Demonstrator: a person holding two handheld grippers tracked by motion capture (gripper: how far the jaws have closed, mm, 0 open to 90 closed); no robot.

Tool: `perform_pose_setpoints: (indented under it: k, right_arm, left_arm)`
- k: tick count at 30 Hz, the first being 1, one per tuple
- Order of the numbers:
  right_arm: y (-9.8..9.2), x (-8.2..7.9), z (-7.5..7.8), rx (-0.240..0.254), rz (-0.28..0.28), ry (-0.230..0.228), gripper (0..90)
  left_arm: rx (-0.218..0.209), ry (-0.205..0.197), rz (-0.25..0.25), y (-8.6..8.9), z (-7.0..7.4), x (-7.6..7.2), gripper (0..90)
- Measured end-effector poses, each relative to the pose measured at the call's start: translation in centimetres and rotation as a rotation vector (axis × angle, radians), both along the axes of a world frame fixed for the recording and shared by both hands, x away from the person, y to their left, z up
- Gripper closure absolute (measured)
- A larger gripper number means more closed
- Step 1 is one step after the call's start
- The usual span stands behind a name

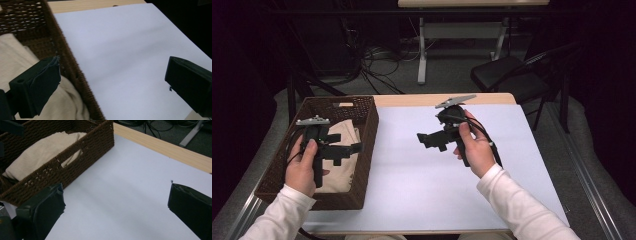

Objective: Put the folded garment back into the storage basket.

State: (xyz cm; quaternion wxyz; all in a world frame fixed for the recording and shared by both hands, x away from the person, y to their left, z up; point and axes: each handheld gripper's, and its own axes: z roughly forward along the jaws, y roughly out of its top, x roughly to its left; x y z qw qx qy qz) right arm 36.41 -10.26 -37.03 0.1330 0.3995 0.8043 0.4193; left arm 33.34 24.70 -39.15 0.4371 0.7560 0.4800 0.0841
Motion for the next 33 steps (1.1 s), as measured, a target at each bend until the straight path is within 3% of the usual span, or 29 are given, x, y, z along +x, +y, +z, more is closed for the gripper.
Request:
perform_pose_setpoints:
  k: [4,15,27,33]
  right_arm:
    - [-2.1,-1.0,-0.7,0.013,-0.021,0.013,0.1]
    - [-6.7,-3.8,-2.9,-0.011,-0.095,-0.033,0.0]
    - [-10.7,-6.4,-6.2,0.03,-0.163,-0.027,0.2]
    - [-12.4,-7.6,-7.7,0.014,-0.229,-0.029,0.9]
  left_arm:
    - [-0.002,-0.008,-0.025,-1.6,-0.4,-0.4,0.2]
    - [-0.023,-0.027,-0.068,-4.3,-2.2,-1.4,0.2]
    - [0.026,-0.036,-0.121,-7.6,-4.5,-2.9,0.2]
    - [0.01,-0.027,-0.168,-9.3,-4.9,-3.4,0.2]
